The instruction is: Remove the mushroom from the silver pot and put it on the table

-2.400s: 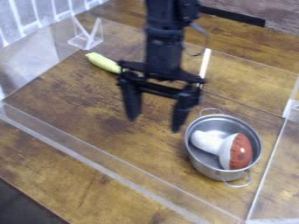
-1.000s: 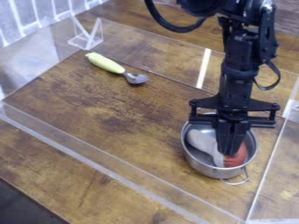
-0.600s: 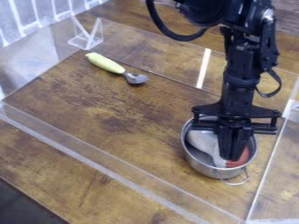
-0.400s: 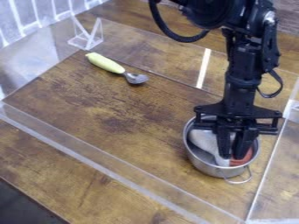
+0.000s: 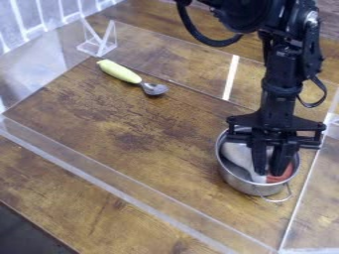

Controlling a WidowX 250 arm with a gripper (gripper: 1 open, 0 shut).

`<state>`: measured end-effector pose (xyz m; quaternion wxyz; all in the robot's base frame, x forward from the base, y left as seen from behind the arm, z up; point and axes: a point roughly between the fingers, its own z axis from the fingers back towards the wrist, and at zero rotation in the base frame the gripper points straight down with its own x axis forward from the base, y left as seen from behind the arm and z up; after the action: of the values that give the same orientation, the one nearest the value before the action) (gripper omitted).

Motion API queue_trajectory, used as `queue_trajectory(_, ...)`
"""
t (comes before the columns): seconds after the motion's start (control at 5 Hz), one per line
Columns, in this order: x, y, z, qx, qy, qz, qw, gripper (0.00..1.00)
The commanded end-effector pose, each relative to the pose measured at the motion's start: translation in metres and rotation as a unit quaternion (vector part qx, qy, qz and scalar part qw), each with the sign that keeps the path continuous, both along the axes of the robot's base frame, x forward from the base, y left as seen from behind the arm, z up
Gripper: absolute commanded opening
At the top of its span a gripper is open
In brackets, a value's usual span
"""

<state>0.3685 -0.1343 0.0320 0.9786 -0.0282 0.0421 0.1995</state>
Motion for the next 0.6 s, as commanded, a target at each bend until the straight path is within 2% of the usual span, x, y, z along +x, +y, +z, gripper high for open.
queue_trajectory(0.0, -0.0009, 0.0111, -0.0224, 0.013, 0.023, 0.039, 0.9989, 1.0)
queue_trajectory(0.2, -0.001, 0.0152, -0.0255, 0.015, 0.027, 0.066, 0.9973, 1.0)
queue_trajectory(0.4, -0.0053, 0.0158, -0.0279, 0.018, 0.031, 0.077, 0.9964, 1.0)
